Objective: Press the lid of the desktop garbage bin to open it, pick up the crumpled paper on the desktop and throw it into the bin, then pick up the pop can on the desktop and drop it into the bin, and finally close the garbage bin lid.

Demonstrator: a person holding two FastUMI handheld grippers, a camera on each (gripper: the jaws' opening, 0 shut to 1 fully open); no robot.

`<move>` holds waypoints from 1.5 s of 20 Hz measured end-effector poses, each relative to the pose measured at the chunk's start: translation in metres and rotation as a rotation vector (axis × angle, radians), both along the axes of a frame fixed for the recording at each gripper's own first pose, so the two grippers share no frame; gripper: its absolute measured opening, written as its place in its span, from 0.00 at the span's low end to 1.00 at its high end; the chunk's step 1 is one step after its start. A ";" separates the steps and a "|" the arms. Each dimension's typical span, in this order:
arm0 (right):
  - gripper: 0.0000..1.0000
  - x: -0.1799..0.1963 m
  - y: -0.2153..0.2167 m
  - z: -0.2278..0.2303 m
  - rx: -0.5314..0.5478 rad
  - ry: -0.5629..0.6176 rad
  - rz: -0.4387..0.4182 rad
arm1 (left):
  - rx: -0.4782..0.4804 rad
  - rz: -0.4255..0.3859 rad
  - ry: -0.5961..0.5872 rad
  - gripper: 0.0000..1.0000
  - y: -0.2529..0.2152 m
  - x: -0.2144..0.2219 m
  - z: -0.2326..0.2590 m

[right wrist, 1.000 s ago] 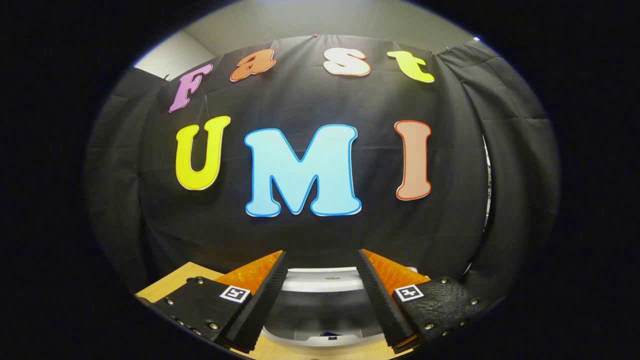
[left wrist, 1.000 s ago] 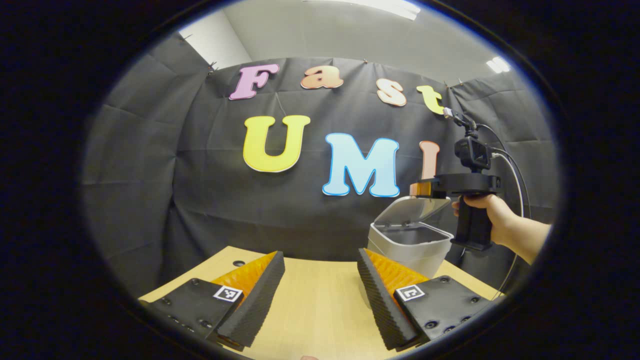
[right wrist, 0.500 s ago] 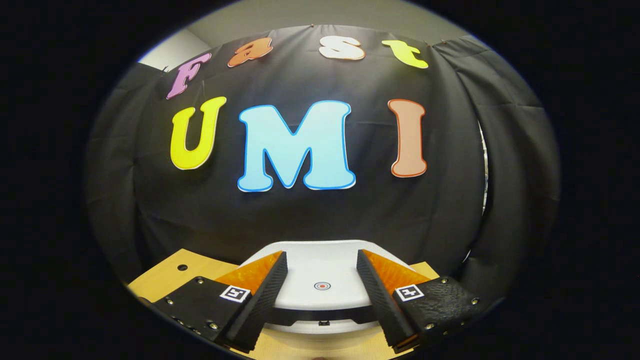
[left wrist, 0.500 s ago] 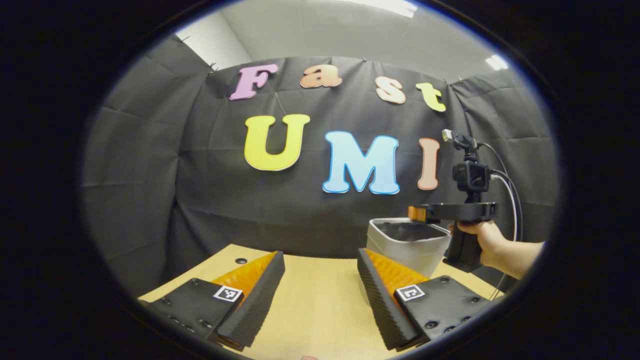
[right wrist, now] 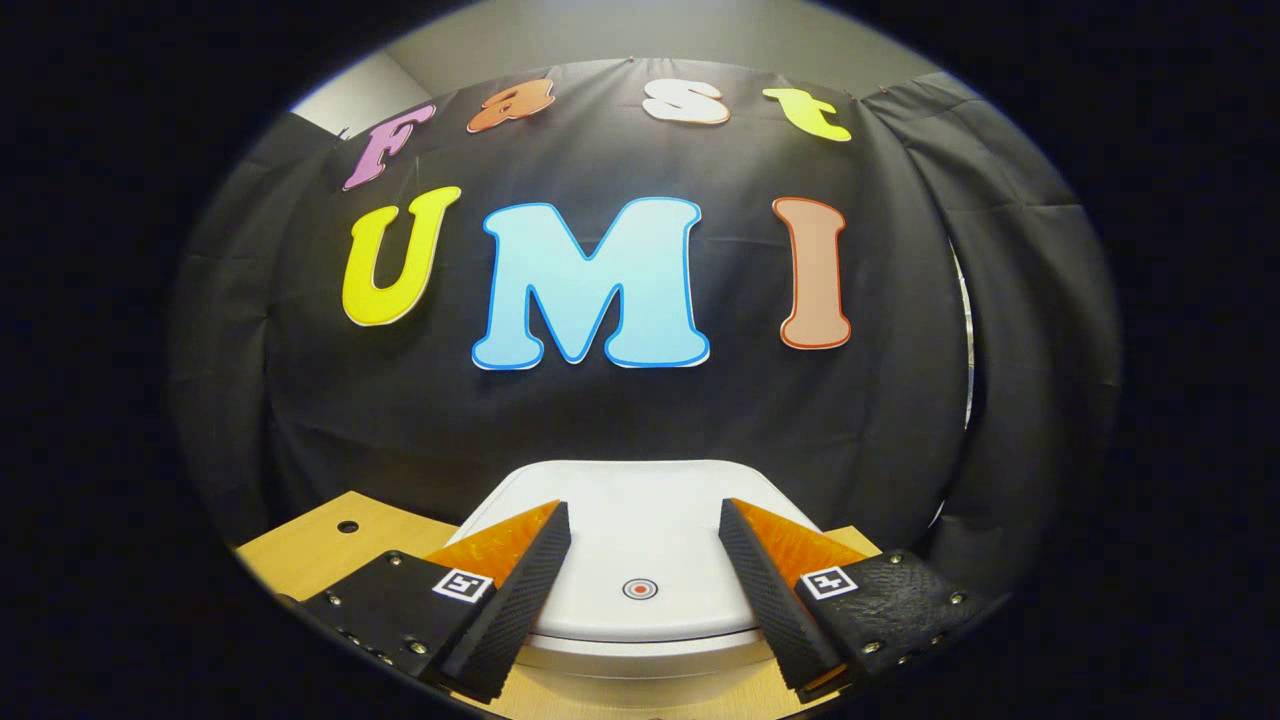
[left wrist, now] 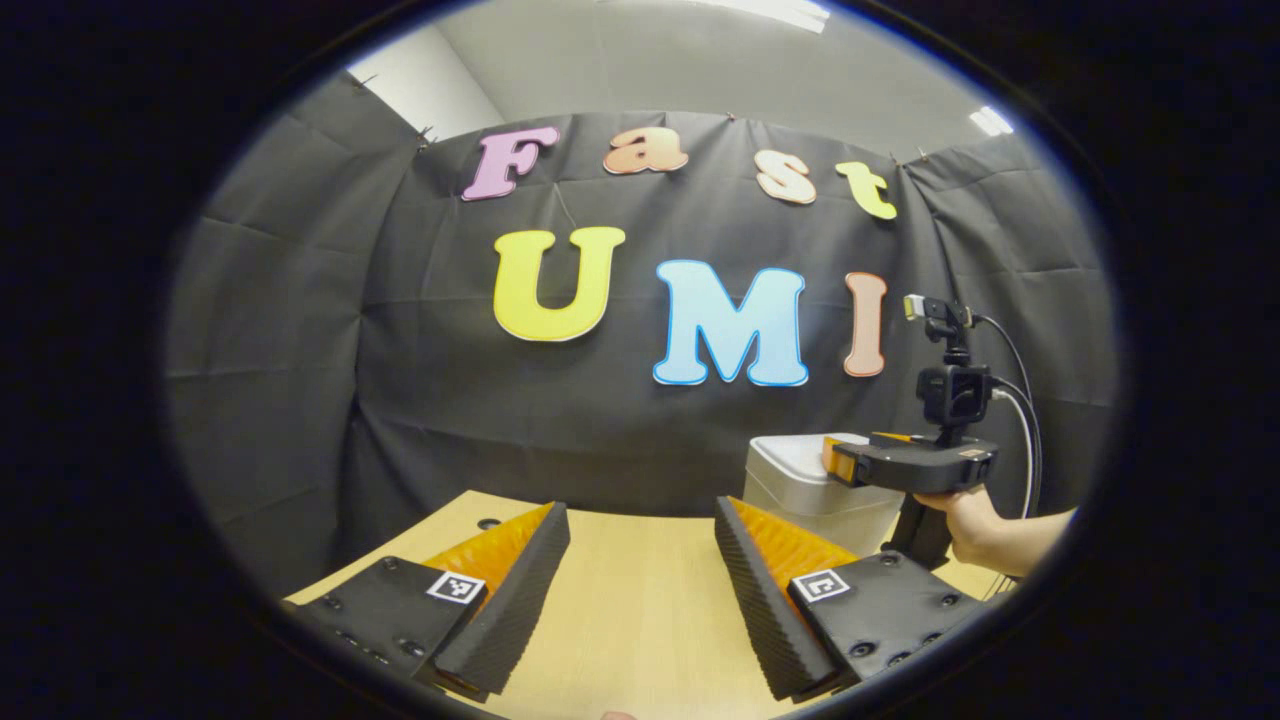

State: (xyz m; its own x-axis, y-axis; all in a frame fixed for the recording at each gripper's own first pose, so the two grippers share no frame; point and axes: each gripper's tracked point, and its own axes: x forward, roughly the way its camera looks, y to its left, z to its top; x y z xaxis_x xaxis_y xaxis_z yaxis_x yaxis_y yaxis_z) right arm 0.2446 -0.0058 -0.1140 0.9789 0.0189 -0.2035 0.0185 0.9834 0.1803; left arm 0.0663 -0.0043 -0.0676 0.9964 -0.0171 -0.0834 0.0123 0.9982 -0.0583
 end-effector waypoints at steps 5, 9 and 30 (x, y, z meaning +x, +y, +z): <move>0.97 -0.001 0.001 -0.003 -0.008 -0.031 -0.011 | -0.001 -0.005 -0.001 0.96 -0.002 0.005 0.000; 0.97 -0.001 0.001 -0.008 -0.013 -0.032 -0.015 | 0.013 -0.007 -0.009 0.96 -0.001 0.007 0.003; 0.96 -0.094 -0.004 0.025 0.045 -0.029 0.045 | 0.013 0.041 -0.037 0.94 -0.023 -0.041 0.020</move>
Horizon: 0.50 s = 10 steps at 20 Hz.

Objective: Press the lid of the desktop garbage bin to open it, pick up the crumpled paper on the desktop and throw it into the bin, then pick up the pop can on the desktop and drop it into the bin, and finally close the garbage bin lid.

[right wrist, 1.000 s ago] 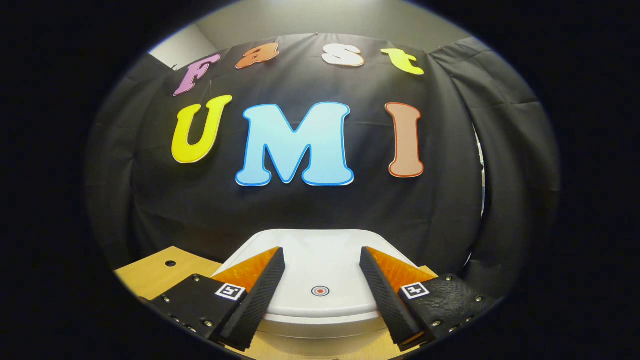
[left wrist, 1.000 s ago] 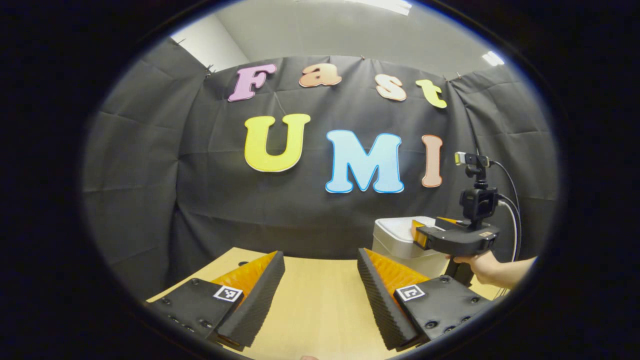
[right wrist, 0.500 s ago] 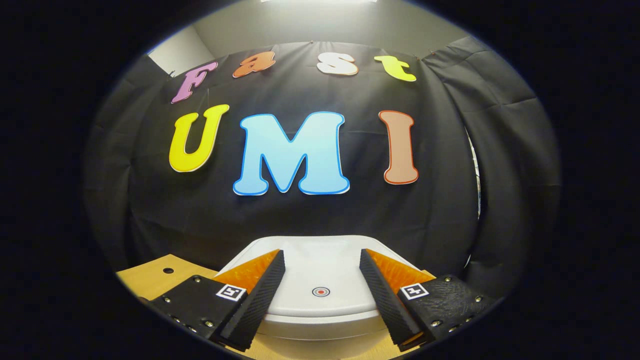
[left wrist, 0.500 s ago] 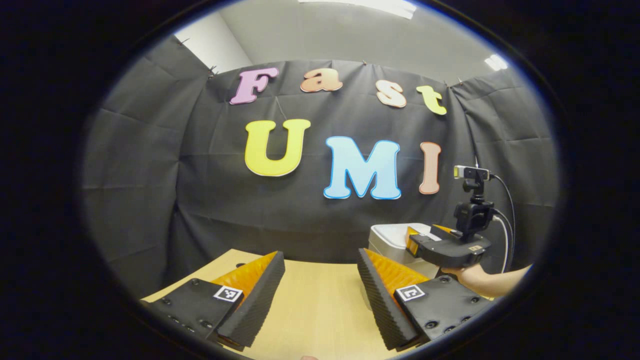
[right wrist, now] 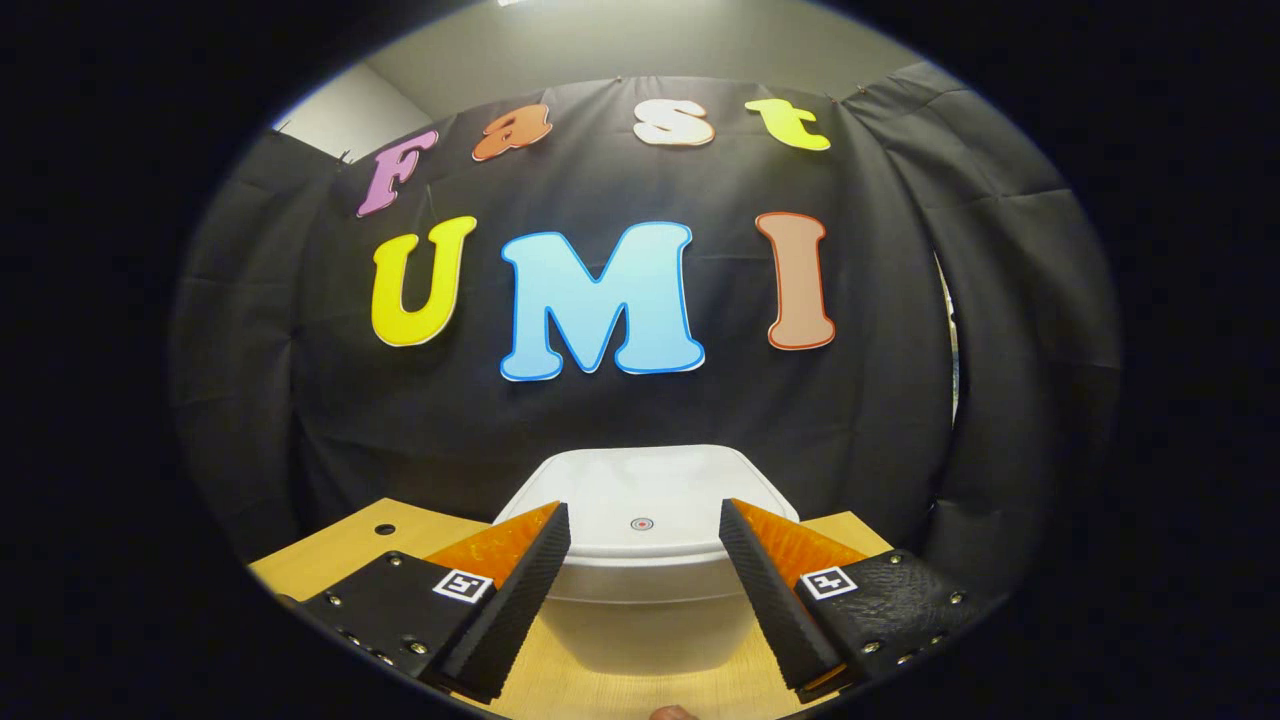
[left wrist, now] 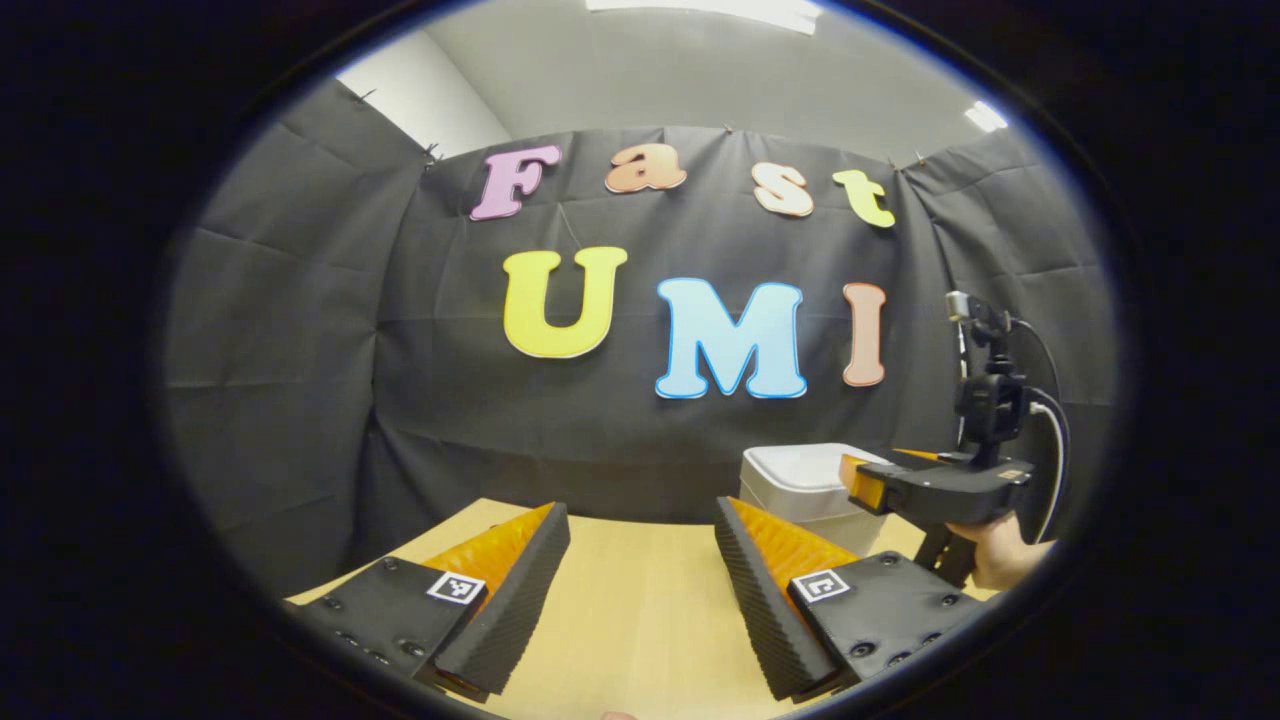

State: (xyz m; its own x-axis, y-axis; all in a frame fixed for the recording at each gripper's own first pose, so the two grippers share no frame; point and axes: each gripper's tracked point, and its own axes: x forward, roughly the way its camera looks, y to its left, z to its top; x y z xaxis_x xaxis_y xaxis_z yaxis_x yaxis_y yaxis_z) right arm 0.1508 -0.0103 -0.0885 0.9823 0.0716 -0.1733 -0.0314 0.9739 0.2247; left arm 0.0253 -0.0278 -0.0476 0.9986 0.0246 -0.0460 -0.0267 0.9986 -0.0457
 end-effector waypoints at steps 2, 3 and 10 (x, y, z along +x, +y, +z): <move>0.96 -0.026 -0.002 0.004 -0.032 -0.019 0.019 | 0.007 0.005 -0.003 0.94 -0.005 -0.003 -0.001; 0.96 -0.039 -0.005 0.005 -0.047 -0.025 0.025 | 0.012 0.004 -0.003 0.94 -0.009 -0.005 -0.002; 0.96 -0.116 -0.004 0.018 -0.100 -0.057 0.061 | 0.014 -0.014 -0.031 0.94 -0.018 -0.010 -0.006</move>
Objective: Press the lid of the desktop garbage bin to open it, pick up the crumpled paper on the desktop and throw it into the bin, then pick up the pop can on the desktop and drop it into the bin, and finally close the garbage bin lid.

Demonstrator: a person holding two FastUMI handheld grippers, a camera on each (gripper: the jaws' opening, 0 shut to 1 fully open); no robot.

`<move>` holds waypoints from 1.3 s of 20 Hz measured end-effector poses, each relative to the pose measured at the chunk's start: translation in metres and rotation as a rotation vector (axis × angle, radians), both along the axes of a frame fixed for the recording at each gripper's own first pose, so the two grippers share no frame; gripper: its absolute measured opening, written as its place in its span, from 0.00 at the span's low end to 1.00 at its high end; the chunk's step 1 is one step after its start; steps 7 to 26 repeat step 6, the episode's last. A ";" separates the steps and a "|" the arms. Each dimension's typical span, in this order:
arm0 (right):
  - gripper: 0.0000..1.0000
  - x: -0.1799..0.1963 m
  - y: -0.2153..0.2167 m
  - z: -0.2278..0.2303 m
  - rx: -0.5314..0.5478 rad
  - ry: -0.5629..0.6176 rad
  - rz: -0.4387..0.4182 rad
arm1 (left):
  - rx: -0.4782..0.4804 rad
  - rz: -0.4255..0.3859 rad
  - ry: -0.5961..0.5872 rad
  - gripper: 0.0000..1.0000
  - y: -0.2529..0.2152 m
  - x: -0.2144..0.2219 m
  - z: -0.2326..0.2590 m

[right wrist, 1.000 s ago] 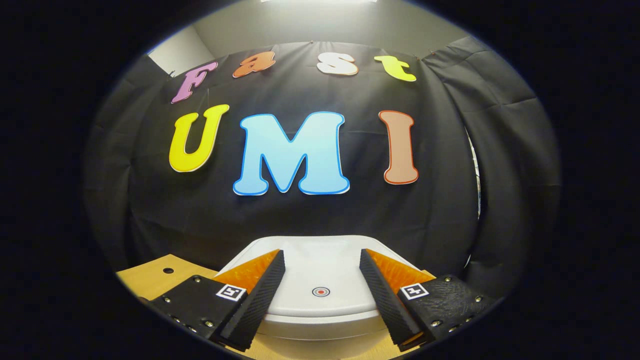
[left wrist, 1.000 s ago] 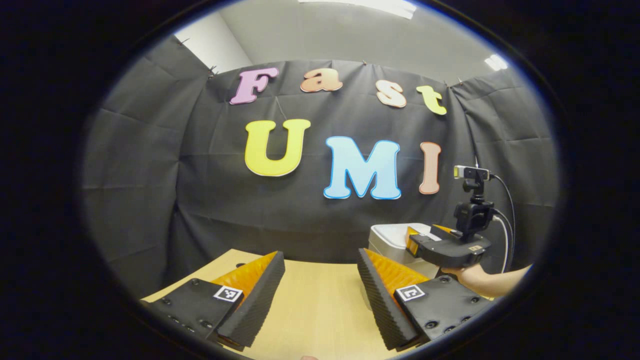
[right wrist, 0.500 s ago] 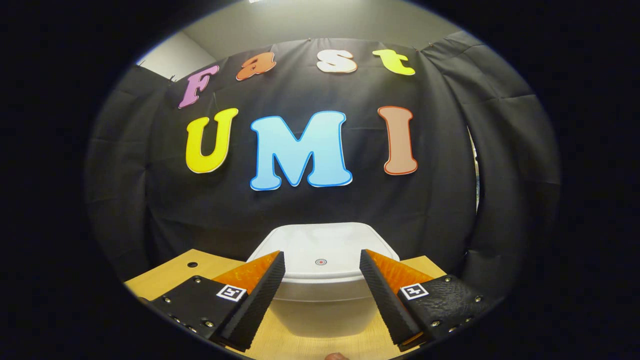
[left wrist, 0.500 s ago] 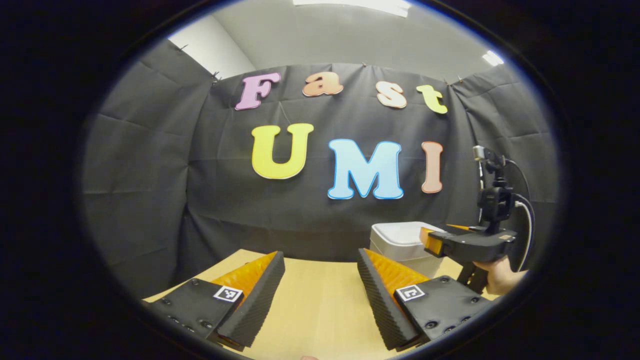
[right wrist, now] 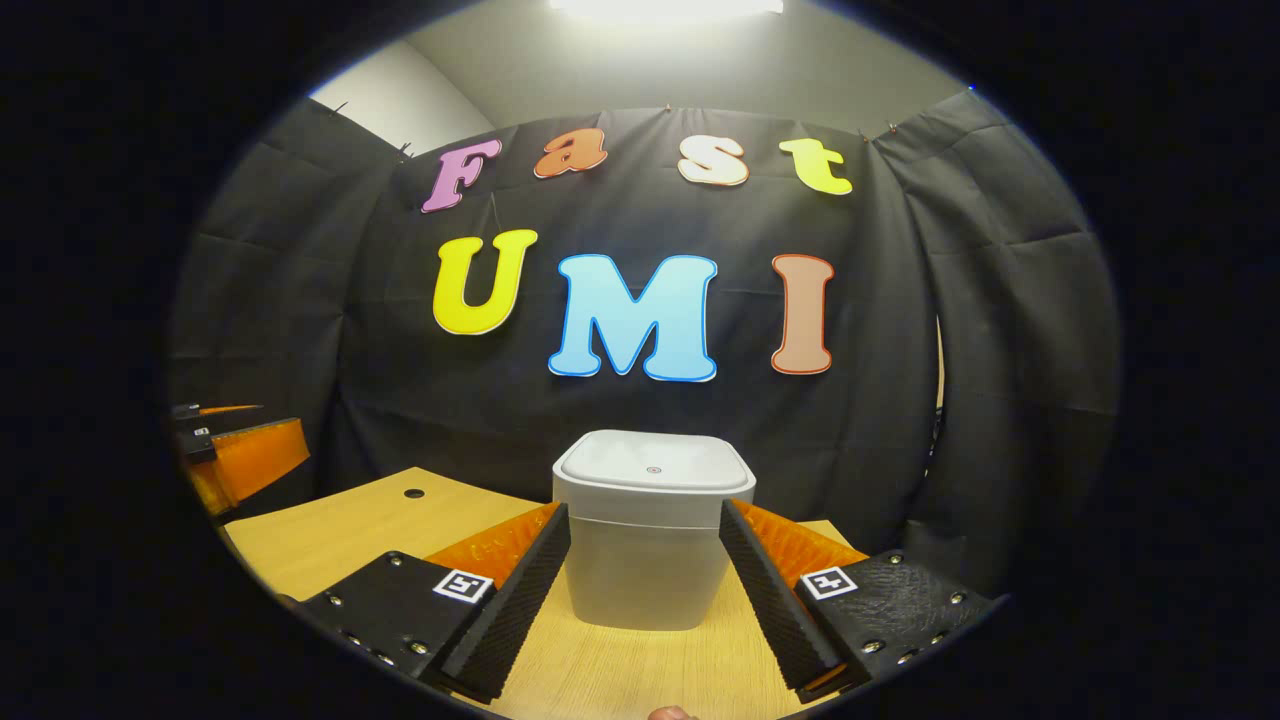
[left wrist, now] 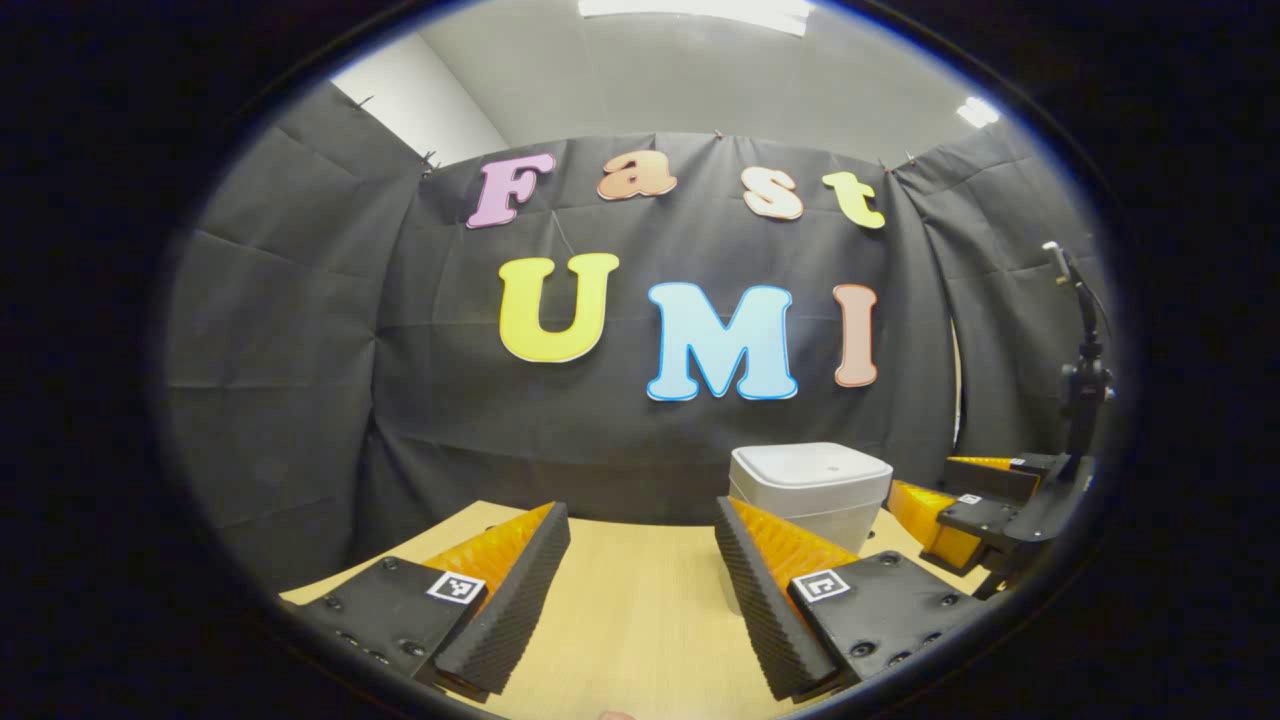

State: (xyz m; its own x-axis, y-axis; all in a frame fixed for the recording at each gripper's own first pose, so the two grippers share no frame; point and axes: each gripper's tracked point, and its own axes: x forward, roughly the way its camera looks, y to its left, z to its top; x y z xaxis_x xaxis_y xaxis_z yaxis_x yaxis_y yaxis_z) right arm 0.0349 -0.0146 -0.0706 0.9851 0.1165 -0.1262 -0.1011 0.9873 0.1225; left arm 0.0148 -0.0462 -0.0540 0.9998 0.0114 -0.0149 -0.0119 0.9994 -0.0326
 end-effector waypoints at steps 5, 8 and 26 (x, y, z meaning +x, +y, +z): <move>0.96 -0.026 0.006 0.011 -0.007 -0.024 -0.021 | 0.022 -0.014 0.013 0.94 0.004 -0.002 -0.009; 0.96 -0.029 0.008 0.012 -0.009 -0.020 -0.023 | 0.025 -0.020 0.011 0.94 0.004 -0.004 -0.008; 0.96 -0.029 0.008 0.012 -0.009 -0.020 -0.023 | 0.025 -0.020 0.011 0.94 0.004 -0.004 -0.008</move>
